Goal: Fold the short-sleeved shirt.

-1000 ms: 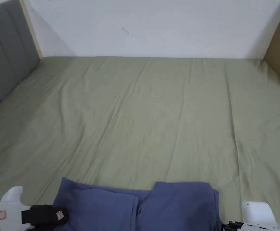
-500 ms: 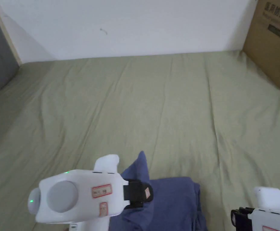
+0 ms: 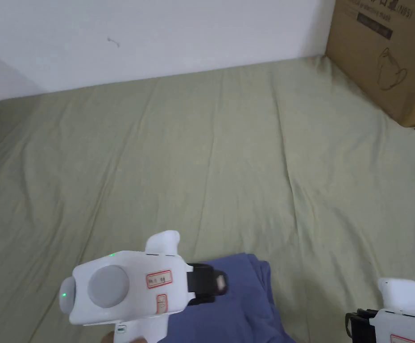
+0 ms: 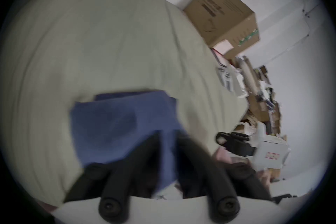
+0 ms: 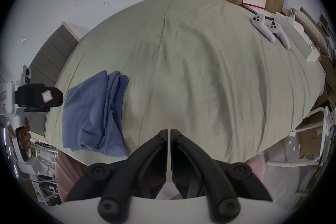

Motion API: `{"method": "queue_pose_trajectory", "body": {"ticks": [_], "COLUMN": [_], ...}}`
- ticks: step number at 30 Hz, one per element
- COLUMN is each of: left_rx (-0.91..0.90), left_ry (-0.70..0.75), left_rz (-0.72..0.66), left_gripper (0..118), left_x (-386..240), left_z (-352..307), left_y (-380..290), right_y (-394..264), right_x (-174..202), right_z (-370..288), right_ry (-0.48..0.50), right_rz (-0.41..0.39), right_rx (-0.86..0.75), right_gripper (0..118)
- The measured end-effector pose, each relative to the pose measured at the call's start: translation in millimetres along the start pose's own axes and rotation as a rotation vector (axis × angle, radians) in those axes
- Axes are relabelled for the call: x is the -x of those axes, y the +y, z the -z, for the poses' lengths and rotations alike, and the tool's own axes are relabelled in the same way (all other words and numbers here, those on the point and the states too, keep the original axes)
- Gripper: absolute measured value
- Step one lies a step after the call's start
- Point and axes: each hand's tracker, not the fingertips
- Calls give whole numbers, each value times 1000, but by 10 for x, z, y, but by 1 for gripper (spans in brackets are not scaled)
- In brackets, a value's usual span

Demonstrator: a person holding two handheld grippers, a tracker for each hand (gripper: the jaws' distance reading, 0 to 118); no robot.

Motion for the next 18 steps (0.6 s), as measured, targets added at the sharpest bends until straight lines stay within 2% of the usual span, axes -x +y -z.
{"method": "queue_pose_trajectory", "body": {"ticks": [3,5,8,12,16,18], "left_rx": [24,63,120,192,210,205], "left_ry": [94,79,-21,-8,-12,-4], "left_rz": [-2,-22,-11,68,80,129], "left_gripper": [3,3,2,0,0,0], "left_x": [185,180,52,-214,-409,-500], "left_z": [125,257,470,802,934,960], "left_y": [-29,-78,-208,-348,-398,-432], "right_y": [6,12,21,23,5,-7], "right_x": [34,68,86,76,16,-17], "right_z": [30,45,62,65,55,52], "right_ry": [17,22,26,26,15,4], "right_rz": [4,-2,-13,-14,-10,-4], "right_rx": [0,0,3,8,12,13], "right_gripper": [4,4,4,4,4,4]}}
